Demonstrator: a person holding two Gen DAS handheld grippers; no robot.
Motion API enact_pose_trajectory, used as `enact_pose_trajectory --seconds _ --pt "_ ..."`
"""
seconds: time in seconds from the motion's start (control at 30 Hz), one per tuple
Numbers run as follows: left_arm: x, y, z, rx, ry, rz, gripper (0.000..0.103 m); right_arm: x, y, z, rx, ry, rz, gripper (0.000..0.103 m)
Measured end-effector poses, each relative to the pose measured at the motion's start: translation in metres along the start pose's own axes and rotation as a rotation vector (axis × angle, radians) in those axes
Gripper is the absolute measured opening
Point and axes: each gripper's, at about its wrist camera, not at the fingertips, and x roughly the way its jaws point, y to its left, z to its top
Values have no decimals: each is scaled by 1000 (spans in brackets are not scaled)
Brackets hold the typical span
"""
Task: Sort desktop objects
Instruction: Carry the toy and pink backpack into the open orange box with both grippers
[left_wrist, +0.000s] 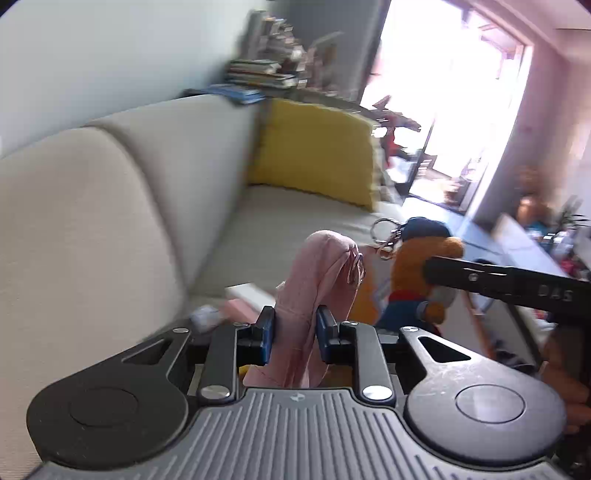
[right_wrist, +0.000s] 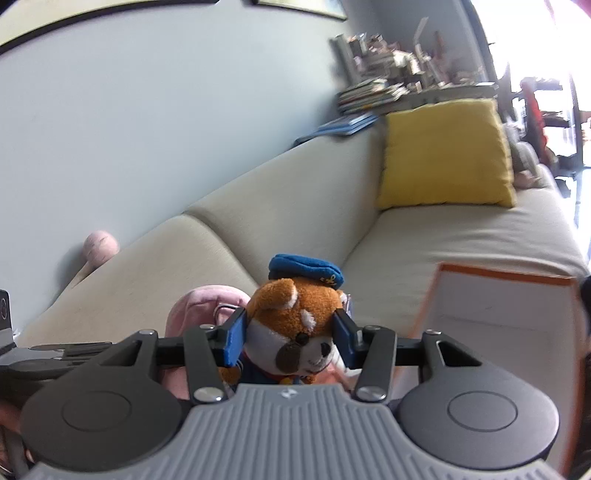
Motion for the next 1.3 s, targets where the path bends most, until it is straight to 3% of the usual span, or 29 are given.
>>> enact_pose_trajectory --seconds 0.2,0.33,0.47,0.63,0.77,0.97,1.17,1.3 --pt "30 -44 13 64 7 -116 27 -40 -36 4 23 -8 -111 52" --pt "36 -60 -4 101 60 -147 27 -48 -62 4 37 35 -177 52" --pt "73 -78 -14 134 145 -181 27 -39 -90 -3 85 105 -203 52" --pt "107 -102 -36 175 210 -114 27 -14 -124 -16 141 216 -192 52" --pt "124 -121 -52 236 262 -69 27 1 -135 -23 90 291 -219 52" --pt "154 -135 -69 292 382 -43 27 14 -152 -34 111 357 -160 52" --pt "149 -131 -76 303 409 -3 28 52 -179 -52 233 487 -160 51" --pt "143 -129 -81 312 445 13 29 70 -184 -63 275 513 -135 51"
